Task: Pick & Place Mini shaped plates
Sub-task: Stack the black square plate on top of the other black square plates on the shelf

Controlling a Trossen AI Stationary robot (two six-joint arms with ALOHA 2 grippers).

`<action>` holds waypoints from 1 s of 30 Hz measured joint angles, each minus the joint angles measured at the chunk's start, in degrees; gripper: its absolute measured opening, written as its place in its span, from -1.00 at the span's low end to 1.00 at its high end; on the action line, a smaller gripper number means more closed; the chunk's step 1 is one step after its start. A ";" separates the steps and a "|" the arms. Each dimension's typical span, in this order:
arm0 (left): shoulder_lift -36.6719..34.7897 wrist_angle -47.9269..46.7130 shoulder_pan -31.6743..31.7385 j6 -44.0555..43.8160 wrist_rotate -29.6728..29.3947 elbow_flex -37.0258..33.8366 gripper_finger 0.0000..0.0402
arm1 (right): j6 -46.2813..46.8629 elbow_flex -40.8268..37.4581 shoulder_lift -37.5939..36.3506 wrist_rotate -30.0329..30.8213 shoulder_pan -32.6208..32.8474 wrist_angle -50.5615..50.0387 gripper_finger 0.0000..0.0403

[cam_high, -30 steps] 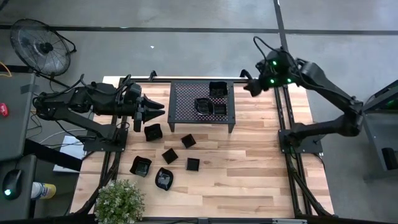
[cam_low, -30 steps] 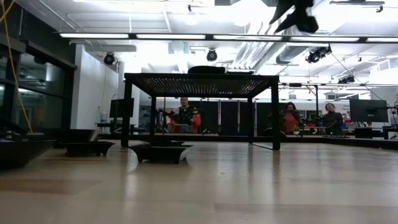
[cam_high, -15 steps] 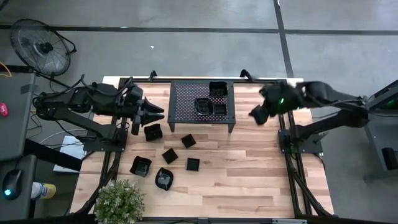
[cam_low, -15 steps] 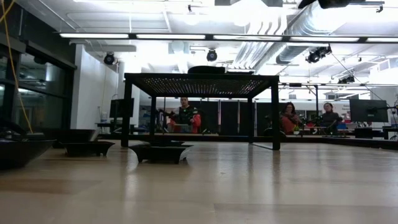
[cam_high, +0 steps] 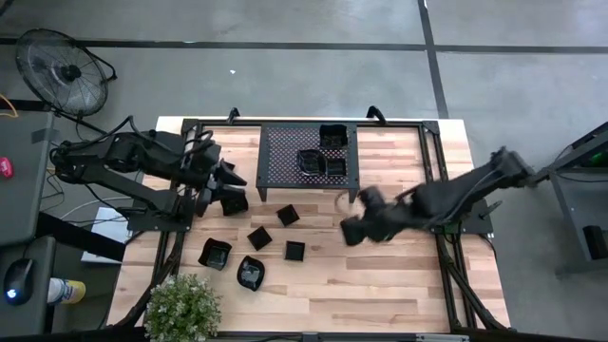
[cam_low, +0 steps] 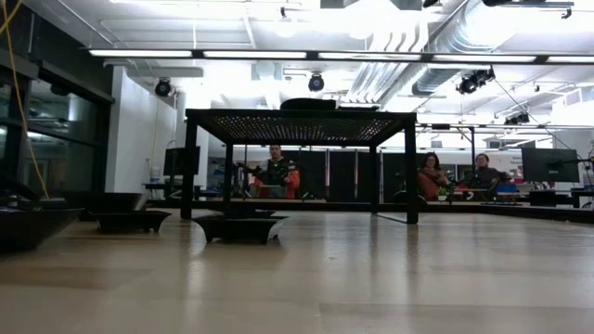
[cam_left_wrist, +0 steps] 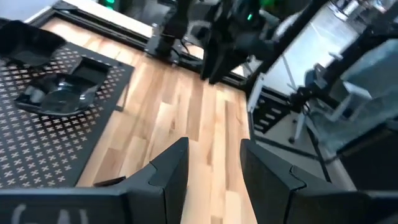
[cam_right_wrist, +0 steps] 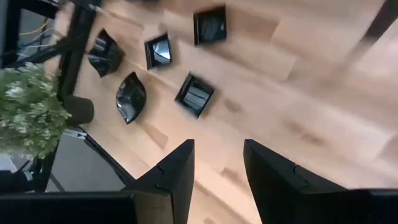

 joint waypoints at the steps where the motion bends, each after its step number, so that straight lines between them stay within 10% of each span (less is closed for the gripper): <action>1: -0.14 -0.16 0.00 0.86 0.94 0.00 -0.29 | 1.97 0.00 1.91 -0.01 0.66 1.17 -0.34; 30: -8.17 -6.53 0.00 2.66 2.08 0.00 -0.29 | 11.33 -0.11 32.97 -9.31 -5.98 29.97 -0.34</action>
